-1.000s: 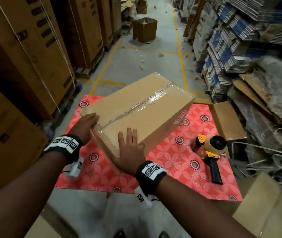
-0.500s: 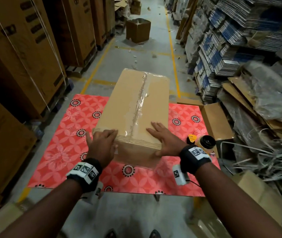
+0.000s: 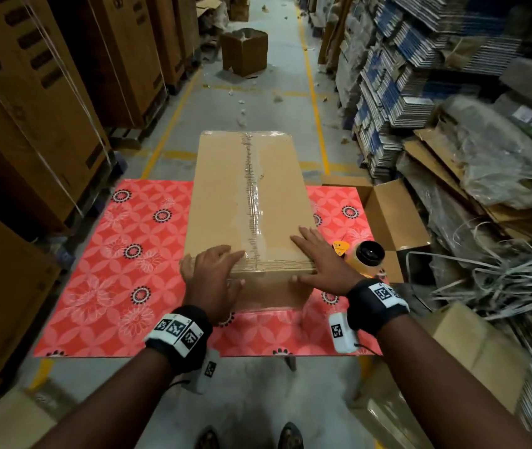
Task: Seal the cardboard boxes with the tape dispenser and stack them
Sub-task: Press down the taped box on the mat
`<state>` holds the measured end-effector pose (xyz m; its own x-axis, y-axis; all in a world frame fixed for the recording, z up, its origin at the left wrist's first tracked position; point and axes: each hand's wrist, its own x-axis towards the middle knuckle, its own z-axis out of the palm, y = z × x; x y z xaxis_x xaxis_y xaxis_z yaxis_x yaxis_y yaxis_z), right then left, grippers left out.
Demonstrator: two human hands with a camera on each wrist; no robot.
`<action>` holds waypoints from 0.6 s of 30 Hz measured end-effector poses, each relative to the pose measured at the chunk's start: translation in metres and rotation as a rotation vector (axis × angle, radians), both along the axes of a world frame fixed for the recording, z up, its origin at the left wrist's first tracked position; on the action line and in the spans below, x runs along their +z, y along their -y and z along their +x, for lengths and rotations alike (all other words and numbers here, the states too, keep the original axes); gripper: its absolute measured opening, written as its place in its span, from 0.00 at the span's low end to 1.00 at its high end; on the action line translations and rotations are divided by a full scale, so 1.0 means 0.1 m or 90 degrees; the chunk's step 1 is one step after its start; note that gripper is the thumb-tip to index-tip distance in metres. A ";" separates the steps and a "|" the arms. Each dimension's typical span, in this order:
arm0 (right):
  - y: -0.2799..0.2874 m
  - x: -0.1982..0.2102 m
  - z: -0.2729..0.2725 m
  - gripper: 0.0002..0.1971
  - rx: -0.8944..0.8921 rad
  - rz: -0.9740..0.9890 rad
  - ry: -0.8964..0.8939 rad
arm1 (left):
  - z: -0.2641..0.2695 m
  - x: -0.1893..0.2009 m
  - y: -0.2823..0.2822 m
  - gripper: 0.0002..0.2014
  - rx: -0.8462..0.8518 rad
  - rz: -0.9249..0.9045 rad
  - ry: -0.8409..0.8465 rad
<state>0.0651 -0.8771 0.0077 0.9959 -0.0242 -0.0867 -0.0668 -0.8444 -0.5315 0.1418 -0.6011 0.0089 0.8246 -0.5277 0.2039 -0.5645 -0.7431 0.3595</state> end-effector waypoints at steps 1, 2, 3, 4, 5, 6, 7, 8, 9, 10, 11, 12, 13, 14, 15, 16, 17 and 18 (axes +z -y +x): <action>0.01 -0.06 -0.04 0.49 -0.004 -0.023 0.017 | 0.03 0.01 0.04 0.30 -0.033 0.020 -0.013; 0.03 -0.11 -0.08 0.50 -0.012 -0.047 0.027 | 0.05 0.01 0.09 0.33 -0.060 0.045 -0.022; 0.06 -0.17 -0.13 0.51 -0.032 -0.057 0.032 | 0.07 -0.01 0.13 0.36 -0.075 0.074 -0.029; 0.11 -0.24 -0.17 0.52 -0.062 -0.049 0.028 | 0.07 -0.02 0.16 0.37 -0.076 0.099 -0.030; 0.19 -0.33 -0.23 0.53 -0.098 -0.034 0.011 | 0.08 -0.04 0.17 0.38 -0.068 0.118 -0.022; 0.26 -0.40 -0.29 0.53 -0.132 -0.027 -0.009 | 0.07 -0.07 0.18 0.39 -0.058 0.132 -0.004; 0.35 -0.50 -0.36 0.52 -0.163 -0.027 -0.027 | 0.06 -0.08 0.18 0.39 -0.050 0.146 0.018; 0.43 -0.58 -0.43 0.50 -0.198 -0.025 -0.033 | 0.04 -0.10 0.19 0.39 -0.044 0.161 0.039; 0.51 -0.66 -0.51 0.45 -0.249 -0.020 -0.019 | 0.03 -0.12 0.19 0.39 -0.040 0.174 0.053; 0.57 -0.73 -0.58 0.37 -0.323 -0.019 0.010 | 0.02 -0.12 0.20 0.39 -0.037 0.182 0.060; 0.62 -0.78 -0.65 0.30 -0.413 -0.033 0.041 | 0.02 -0.12 0.21 0.39 -0.036 0.186 0.064; 0.67 -0.84 -0.70 0.26 -0.500 -0.039 0.043 | 0.01 -0.11 0.21 0.39 -0.035 0.187 0.066; 0.71 -0.90 -0.75 0.25 -0.562 -0.030 0.016 | 0.01 -0.10 0.21 0.39 -0.035 0.187 0.065; 0.73 -0.97 -0.77 0.27 -0.596 -0.003 -0.039 | 0.01 -0.10 0.21 0.39 -0.034 0.191 0.063; 0.75 -1.06 -0.78 0.29 -0.607 0.035 -0.098 | 0.01 -0.10 0.21 0.39 -0.032 0.194 0.060; 0.76 -1.13 -0.78 0.30 -0.606 0.075 -0.153 | 0.01 -0.10 0.21 0.39 -0.031 0.198 0.057; 0.77 -1.21 -0.78 0.29 -0.598 0.107 -0.186 | 0.00 -0.10 0.21 0.39 -0.028 0.200 0.054; 0.77 -1.26 -0.77 0.28 -0.598 0.128 -0.203 | 0.00 -0.11 0.22 0.39 -0.025 0.201 0.053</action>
<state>-0.0120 -0.9538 -0.1179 0.5110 -0.7419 -0.4342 -0.8218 -0.2736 -0.4997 0.1420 -0.6227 -0.0017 0.7894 -0.6070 0.0914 -0.6130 -0.7873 0.0657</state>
